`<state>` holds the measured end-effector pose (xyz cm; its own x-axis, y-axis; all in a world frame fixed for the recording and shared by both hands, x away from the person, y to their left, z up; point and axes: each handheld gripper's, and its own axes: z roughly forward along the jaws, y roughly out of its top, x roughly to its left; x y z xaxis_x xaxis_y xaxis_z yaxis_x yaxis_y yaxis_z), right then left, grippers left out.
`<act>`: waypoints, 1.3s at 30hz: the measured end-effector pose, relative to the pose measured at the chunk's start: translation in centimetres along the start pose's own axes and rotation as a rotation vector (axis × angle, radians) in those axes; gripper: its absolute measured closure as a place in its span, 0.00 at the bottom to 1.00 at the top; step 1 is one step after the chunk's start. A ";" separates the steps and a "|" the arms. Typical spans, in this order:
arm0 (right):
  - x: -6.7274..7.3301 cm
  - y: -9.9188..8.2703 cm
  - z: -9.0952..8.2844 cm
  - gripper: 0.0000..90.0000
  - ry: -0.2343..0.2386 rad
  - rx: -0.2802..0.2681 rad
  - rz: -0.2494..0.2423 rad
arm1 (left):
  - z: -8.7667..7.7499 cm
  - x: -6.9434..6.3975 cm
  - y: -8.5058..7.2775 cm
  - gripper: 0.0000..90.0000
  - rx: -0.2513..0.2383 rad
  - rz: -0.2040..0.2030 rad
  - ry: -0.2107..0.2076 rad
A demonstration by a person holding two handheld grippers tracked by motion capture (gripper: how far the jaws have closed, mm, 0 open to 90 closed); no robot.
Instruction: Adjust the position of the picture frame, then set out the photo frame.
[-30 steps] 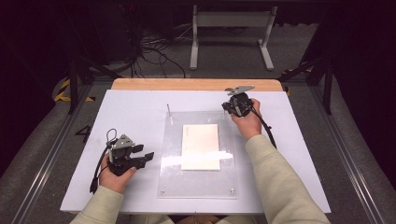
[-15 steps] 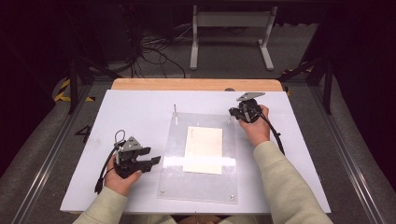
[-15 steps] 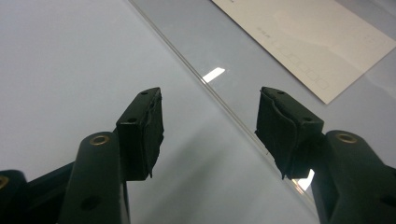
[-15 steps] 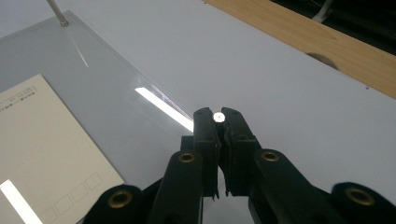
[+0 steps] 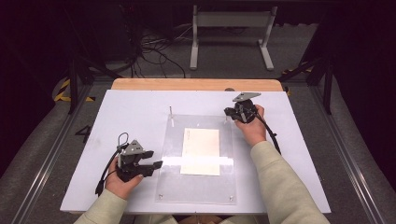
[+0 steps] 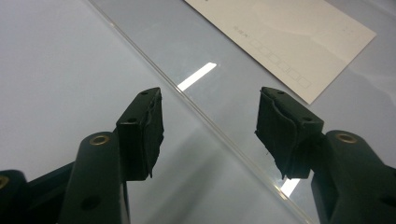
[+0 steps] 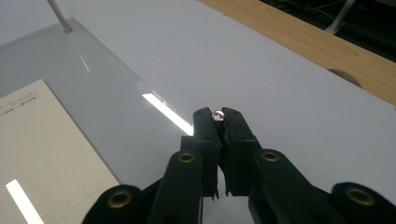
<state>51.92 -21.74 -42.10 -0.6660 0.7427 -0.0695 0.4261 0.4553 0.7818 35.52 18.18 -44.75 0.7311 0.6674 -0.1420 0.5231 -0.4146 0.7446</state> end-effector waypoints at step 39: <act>-0.2 -1.5 0.8 0.95 0.017 -0.168 0.109 | -0.8 0.2 -0.4 0.45 -0.024 -0.012 0.017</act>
<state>51.89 -22.13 -43.79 -0.6324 0.7740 0.0305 0.3893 0.2835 0.8764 35.15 18.97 -44.54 0.7169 0.6830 -0.1401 0.5213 -0.3916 0.7582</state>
